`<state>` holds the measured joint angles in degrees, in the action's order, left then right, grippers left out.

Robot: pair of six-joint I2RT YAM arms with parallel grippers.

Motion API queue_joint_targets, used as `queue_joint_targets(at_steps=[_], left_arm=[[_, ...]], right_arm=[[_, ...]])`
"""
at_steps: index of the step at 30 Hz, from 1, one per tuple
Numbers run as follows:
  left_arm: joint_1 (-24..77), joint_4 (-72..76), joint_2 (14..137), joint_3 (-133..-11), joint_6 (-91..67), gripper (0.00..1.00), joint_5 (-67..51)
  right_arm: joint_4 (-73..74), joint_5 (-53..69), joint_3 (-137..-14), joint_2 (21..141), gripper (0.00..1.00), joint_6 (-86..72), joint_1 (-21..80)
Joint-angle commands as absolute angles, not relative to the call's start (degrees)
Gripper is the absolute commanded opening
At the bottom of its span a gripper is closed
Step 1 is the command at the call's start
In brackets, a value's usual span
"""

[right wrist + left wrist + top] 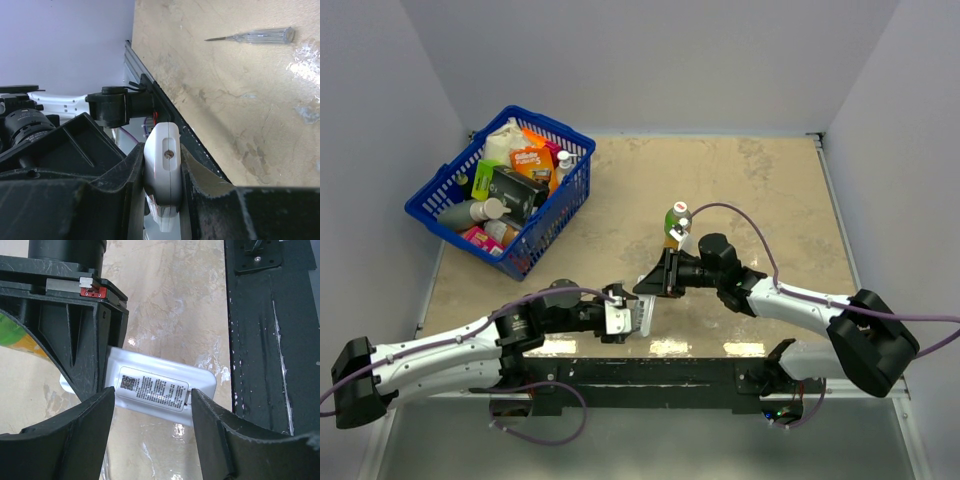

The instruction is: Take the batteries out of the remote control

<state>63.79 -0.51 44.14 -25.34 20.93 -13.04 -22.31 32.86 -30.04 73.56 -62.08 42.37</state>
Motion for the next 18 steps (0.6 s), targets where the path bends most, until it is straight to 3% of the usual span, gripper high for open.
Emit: queue_joint_targets(at_steps=[1,18], left_arm=[[64.16,2.46,44.91,-26.02,23.55,0.67,-12.13],[64.25,0.09,45.17,-25.31,26.28,0.66,-9.06]], right_arm=[[-26.19,35.24,-30.23,73.30,0.00,-63.11,42.54],[-26.81,35.68,-29.88,72.86,0.00,-63.72,42.45]])
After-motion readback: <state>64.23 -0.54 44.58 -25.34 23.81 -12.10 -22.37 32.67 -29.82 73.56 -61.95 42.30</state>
